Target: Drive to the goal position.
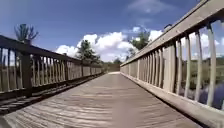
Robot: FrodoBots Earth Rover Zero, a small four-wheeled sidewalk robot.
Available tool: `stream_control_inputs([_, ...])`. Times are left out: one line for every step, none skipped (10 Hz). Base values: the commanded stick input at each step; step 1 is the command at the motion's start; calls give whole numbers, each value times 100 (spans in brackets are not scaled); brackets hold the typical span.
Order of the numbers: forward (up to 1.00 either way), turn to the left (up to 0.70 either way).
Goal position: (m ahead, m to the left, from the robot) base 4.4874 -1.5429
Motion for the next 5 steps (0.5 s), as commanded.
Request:
stream_control_inputs([50,0])
stream_control_inputs([50,0])
stream_control_inputs([50,0])
stream_control_inputs([50,0])
stream_control_inputs([50,0])
